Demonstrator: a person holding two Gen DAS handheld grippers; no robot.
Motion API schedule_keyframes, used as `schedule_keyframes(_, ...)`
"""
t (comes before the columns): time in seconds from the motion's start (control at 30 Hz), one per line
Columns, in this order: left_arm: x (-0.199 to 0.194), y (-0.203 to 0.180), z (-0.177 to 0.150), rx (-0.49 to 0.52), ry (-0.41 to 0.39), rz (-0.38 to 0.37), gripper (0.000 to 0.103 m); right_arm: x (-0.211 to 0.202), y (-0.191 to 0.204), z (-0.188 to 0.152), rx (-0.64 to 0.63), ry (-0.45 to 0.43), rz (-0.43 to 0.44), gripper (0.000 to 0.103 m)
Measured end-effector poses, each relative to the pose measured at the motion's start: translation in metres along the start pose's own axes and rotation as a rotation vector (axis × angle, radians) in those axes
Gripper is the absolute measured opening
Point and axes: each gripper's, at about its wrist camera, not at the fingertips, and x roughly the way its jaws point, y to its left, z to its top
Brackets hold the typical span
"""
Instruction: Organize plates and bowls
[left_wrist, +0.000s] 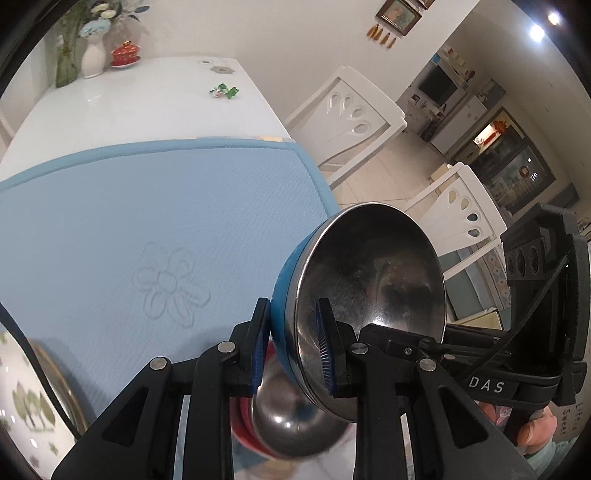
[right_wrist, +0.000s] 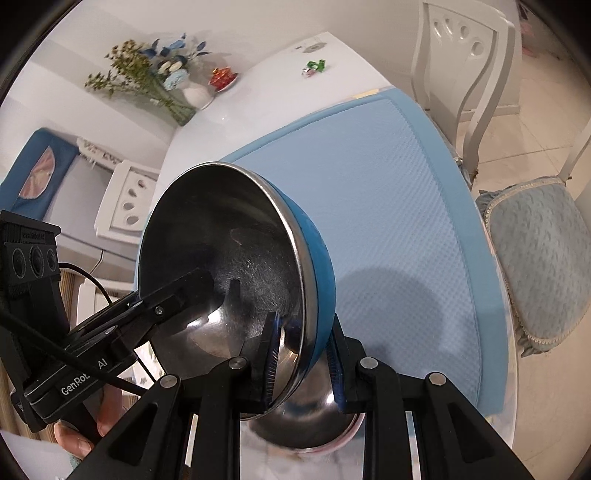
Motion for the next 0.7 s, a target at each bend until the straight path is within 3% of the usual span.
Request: schedule_keyframes(0.7, -0.002, -0.005, -0.073, -0.052, 0.055, 0.001, 0.021, 0.006, -0.007, -0.058, -0.038, 0.102, -0.031, 0.024)
